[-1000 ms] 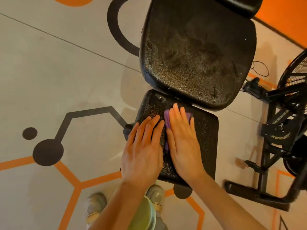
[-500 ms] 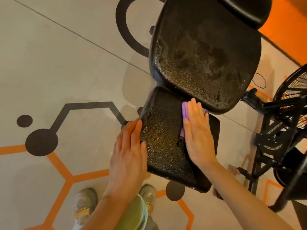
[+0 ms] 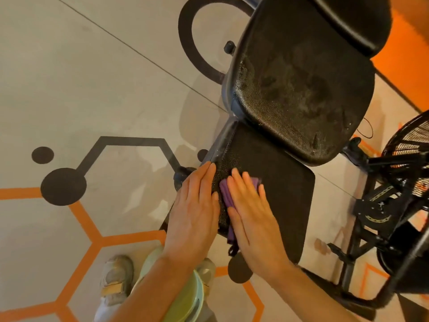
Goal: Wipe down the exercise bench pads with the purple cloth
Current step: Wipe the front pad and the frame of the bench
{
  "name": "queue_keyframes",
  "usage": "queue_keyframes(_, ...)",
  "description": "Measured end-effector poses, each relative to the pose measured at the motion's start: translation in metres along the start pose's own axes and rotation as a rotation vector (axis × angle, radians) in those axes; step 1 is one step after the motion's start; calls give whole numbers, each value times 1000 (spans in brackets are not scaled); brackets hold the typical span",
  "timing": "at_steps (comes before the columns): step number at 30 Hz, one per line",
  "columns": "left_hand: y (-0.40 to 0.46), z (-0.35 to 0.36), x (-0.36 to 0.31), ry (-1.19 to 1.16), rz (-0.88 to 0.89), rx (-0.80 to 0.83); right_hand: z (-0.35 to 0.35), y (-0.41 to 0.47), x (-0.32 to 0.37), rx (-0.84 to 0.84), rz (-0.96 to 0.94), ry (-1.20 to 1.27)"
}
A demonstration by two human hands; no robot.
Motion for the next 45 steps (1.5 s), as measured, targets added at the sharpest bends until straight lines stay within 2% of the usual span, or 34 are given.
queue_keyframes(2, -2, -2, -2, -27, -6, 2, 1, 57, -22, -18, 102, -7)
queue_keyframes(4, -10, -7, -1, -74, -56, -10, -1, 106, -36, -78, 288, -21)
queue_keyframes(6, -23, -10, 2, -156, -165, -47, 6, 101, -24, -105, 345, -22)
queue_keyframes(10, -46, -2, 2, -343, -300, -97, 8, -2, 28, 10, 17, 100)
queue_keyframes(12, -48, 4, -1, -449, -327, -119, 5, 6, 16, 10, -66, 108)
queue_keyframes(14, -47, 7, -3, -492, -331, -150, 6, 56, -4, -11, -16, -14)
queue_keyframes(16, -48, 9, -4, -511, -334, -163, 6, 102, -18, -78, 150, -55)
queue_keyframes(18, -48, 10, -4, -537, -339, -166, 8, 99, -10, -96, 245, -28)
queue_keyframes(22, -48, 9, -5, -596, -357, -176, 4, 11, 30, 37, -82, 195)
queue_keyframes(24, -48, 9, -6, -605, -354, -163, -1, 27, 16, 24, -173, 129)
queue_keyframes(26, -47, 9, -6, -611, -357, -148, -4, 81, -3, -52, -81, 47)
queue_keyframes(28, -46, 10, -5, -611, -359, -140, -14, 126, -15, -112, 81, 72)
queue_keyframes(29, -46, 10, -5, -607, -351, -136, -16, 131, -14, -125, 101, 99)
queue_keyframes(31, -46, 12, -3, -600, -335, -136, -15, 106, 1, -94, 19, 112)
queue_keyframes(34, -48, 13, -1, -588, -346, -119, -12, 51, 21, 35, -253, 122)
queue_keyframes(36, -46, 11, -2, -592, -369, -79, -17, 71, 11, 72, -371, 2)
queue_keyframes(38, -42, 8, -3, -598, -382, -51, -20, 121, -9, 54, -301, -127)
queue_keyframes(41, -40, 6, -3, -604, -364, -33, -23, 147, -12, -25, -85, -102)
queue_keyframes(43, -41, 8, -1, -629, -360, -20, -17, 104, 12, 15, -147, -67)
queue_keyframes(45, -42, 8, 0, -644, -352, -17, -17, 57, 35, 124, -255, 58)
Point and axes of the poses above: each hand's wrist, its own y-axis towards the middle knuckle, its own z-axis out of the palm, x = y × z, the point moved 2 cm from there along y, towards the middle knuckle, and after that the axes turned 14 degrees about -y, right-handed, at the moved point
